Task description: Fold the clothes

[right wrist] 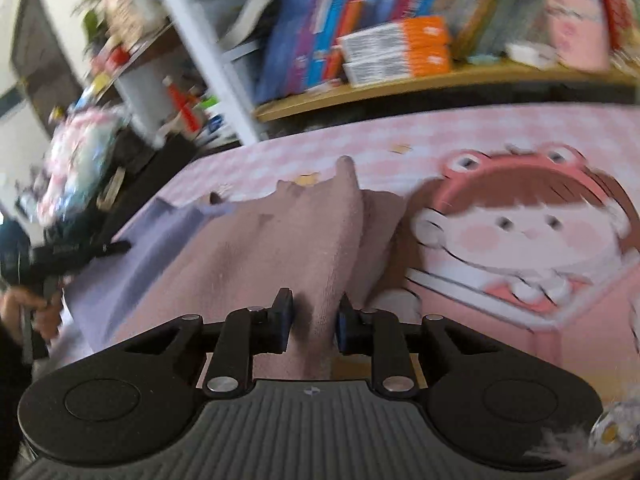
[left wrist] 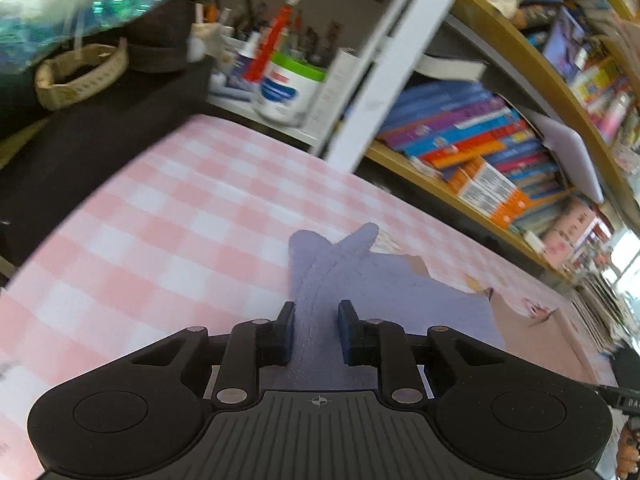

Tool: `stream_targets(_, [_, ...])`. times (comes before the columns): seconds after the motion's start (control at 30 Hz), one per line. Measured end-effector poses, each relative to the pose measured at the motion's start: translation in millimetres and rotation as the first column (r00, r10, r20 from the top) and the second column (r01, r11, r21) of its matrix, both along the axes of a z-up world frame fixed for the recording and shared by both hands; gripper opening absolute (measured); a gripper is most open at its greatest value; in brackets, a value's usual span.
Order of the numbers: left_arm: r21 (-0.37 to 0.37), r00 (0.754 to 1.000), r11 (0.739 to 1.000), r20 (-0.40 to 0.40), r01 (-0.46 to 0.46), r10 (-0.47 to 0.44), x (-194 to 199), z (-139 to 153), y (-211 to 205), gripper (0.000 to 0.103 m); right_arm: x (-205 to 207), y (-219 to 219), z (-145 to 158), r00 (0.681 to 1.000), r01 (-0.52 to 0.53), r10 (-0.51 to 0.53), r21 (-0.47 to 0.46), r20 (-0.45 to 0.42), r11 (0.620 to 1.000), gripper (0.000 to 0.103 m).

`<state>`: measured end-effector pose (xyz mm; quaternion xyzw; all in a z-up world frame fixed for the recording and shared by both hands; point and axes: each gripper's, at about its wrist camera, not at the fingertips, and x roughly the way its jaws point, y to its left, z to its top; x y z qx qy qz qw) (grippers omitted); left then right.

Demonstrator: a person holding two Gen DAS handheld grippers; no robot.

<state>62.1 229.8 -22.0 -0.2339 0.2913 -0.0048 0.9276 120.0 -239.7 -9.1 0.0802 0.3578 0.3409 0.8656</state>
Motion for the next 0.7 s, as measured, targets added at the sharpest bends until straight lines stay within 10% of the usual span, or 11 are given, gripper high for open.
stream_targets(0.17, [0.004, 0.989, 0.992, 0.080, -0.125, 0.125, -30.5, 12.1, 2.8, 0.032, 1.9, 6.5, 3.7, 0.996, -0.054, 0.057, -0.049, 0.063, 0.997, 0.048])
stream_targets(0.33, [0.069, 0.966, 0.971, 0.140, -0.230, 0.218, -81.8, 40.6, -16.4, 0.056, 2.2, -5.0, 15.5, 0.976, -0.095, 0.113, -0.105, 0.184, 0.990, 0.052])
stream_targets(0.7, [-0.087, 0.910, 0.906, -0.018, -0.414, 0.414, -123.6, 31.5, -37.3, 0.056, -2.7, 13.2, 17.6, 0.818, -0.292, 0.393, -0.285, 0.421, 0.913, 0.057])
